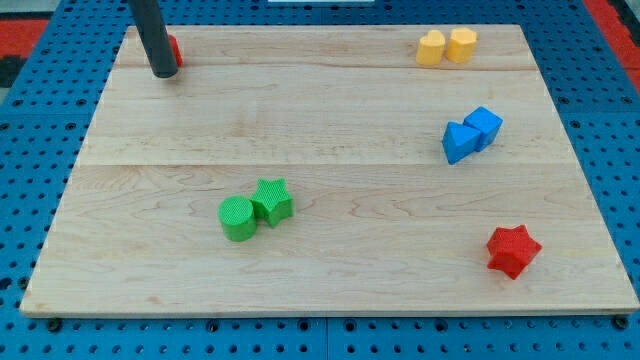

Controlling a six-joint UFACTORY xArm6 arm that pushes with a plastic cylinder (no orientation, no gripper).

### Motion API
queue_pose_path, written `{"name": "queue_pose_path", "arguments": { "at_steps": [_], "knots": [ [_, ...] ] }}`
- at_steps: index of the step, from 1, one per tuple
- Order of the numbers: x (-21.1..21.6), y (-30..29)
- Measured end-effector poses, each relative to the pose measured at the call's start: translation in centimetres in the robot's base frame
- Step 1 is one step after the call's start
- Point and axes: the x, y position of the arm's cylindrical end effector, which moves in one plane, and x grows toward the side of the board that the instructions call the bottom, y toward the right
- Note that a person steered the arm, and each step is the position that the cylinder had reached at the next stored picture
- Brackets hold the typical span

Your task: Push the green circle to the right of the red circle

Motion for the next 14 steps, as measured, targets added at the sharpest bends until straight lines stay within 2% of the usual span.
{"name": "queue_pose_path", "arguments": {
  "at_steps": [1, 2, 3, 5, 6, 7, 8, 9, 10, 11, 12, 13, 14],
  "knots": [
    [3.1, 5.0],
    [8.7, 15.4],
    [9.3, 22.1],
    [20.1, 30.9],
    [25.0, 30.2],
    [25.8, 22.3],
    [29.8, 16.9],
    [25.7, 13.1],
    [20.3, 14.4],
    [22.9, 11.9],
    [27.3, 9.5],
    [26.5, 4.7],
    [21.7, 2.9]
  ]
}}
